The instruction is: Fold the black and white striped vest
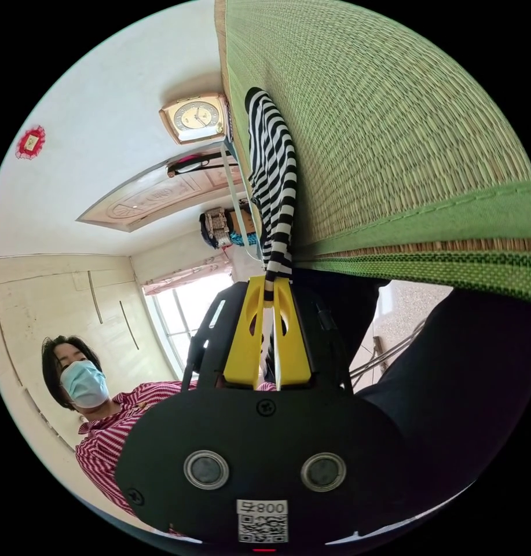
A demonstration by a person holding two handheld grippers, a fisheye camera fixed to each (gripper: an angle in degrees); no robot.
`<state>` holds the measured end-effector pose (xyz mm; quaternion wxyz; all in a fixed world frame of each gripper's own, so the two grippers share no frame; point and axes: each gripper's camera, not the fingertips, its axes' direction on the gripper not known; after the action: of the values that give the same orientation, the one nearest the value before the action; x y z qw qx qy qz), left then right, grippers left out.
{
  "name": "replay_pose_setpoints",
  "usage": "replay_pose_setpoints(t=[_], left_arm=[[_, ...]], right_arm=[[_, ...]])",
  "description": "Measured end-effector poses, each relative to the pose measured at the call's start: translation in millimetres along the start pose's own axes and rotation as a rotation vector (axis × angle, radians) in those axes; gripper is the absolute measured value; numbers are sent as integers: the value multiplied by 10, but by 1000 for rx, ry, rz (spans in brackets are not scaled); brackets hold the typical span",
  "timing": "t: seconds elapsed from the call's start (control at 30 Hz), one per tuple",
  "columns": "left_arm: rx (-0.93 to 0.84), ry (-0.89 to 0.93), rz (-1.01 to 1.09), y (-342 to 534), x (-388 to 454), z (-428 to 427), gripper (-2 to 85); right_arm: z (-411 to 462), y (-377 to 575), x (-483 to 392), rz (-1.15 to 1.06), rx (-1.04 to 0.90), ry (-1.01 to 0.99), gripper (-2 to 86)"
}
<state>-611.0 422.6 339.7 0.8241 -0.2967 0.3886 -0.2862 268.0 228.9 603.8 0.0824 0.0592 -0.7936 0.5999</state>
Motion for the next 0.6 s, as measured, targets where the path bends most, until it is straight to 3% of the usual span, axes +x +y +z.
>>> replay_pose_setpoints(t=[0.27,0.6], left_arm=[[-76,-141,23,-119,90,194,95],[-224,-58,66,-241,253,525,115]], right_arm=[[-3,25,18,5,5,11,21],[7,72,127,9,2,21,22]])
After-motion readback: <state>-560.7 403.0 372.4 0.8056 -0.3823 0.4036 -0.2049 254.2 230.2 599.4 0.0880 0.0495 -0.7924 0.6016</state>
